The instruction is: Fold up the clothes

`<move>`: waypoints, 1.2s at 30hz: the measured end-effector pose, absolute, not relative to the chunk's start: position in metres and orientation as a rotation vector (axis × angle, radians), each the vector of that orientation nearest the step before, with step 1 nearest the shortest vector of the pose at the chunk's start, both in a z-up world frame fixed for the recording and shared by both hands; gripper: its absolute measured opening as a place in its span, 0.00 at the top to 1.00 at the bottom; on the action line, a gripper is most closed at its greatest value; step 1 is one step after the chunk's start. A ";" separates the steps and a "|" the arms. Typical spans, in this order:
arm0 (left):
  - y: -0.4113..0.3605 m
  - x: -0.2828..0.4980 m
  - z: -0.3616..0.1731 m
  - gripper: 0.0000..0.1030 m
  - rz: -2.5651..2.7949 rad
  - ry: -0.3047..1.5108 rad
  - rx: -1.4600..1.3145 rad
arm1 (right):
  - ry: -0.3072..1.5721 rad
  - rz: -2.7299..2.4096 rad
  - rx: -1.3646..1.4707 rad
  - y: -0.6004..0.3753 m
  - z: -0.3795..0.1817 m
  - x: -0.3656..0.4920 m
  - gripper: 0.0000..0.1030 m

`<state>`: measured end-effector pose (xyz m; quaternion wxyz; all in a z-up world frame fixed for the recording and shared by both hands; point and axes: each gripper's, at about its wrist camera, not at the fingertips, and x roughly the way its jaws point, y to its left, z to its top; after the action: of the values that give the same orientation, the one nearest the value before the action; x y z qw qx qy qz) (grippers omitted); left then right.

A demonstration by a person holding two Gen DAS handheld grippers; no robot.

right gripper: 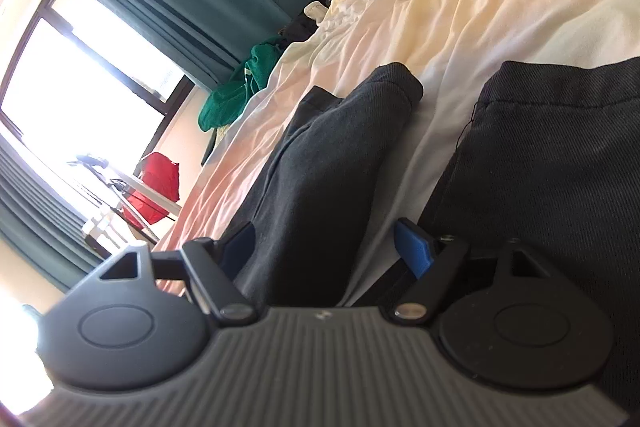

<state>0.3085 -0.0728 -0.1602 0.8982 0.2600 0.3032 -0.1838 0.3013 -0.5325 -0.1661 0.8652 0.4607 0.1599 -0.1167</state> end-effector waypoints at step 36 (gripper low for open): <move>-0.086 0.282 -0.162 0.78 -0.545 0.619 0.480 | 0.424 -0.423 0.767 -0.567 -0.159 0.322 0.89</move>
<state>0.2823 -0.0862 -0.1619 0.8884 0.2308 0.2977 -0.2624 0.3225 -0.5675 -0.1593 0.8839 0.3688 0.2037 -0.2033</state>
